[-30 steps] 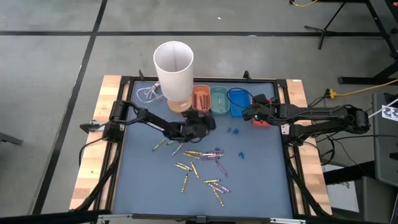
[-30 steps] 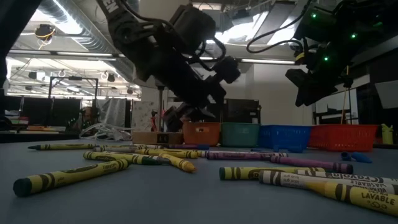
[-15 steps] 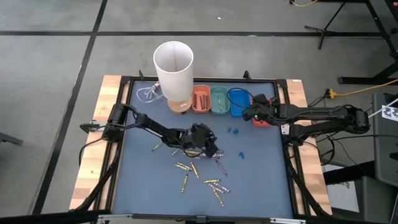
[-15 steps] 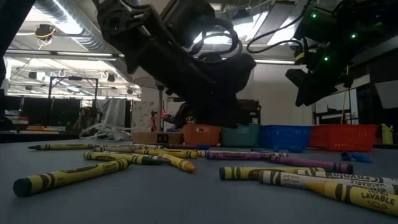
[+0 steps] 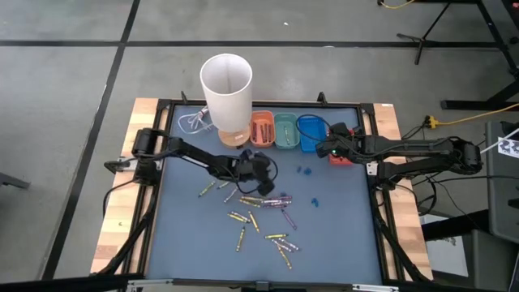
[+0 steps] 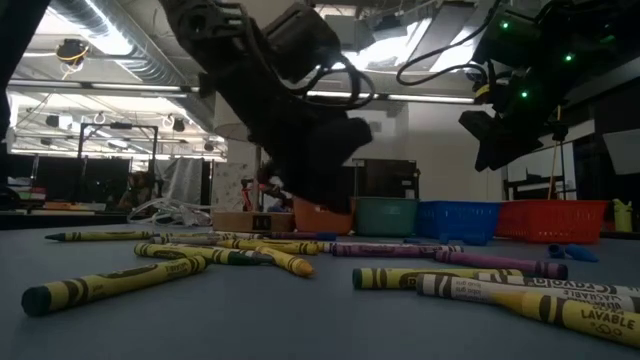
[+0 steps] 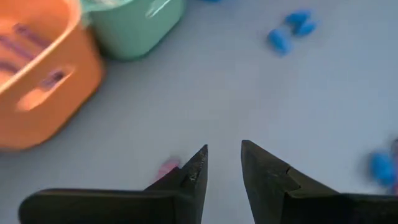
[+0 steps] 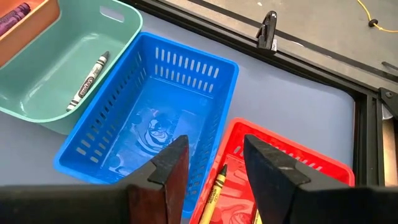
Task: Sort crayons
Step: Put the purple crayon into the light orange bin
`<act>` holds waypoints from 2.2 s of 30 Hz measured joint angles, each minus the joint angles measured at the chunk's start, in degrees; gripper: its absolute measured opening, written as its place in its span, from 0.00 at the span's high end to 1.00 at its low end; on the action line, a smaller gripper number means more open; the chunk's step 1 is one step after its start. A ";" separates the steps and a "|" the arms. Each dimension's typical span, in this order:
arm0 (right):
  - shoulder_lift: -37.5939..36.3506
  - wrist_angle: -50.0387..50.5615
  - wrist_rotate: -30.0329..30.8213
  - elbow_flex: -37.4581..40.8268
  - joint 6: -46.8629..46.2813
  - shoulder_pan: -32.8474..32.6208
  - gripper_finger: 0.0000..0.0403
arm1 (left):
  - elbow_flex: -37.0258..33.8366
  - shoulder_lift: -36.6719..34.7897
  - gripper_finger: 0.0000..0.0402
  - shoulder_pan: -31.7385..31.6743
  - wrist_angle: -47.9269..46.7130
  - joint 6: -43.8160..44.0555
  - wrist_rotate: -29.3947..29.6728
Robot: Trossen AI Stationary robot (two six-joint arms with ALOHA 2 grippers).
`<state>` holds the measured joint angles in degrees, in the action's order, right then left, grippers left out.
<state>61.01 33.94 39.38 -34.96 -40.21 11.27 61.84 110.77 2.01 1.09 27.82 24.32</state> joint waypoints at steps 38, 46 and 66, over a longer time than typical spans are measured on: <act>-0.01 -0.03 -0.01 0.00 0.00 0.00 0.62 | -0.02 -2.64 0.83 -5.68 -20.74 -2.94 -6.27; 0.00 -0.01 -0.19 0.00 0.00 0.00 0.62 | 0.17 -0.88 0.83 -7.22 -20.18 -2.95 -12.93; -0.01 -17.17 -18.93 0.00 18.02 -0.04 0.62 | 0.03 -0.85 0.98 -5.75 -20.38 -2.44 -10.58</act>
<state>61.00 16.77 20.45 -34.96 -22.19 11.22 61.87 109.92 -3.74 -19.29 25.39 13.74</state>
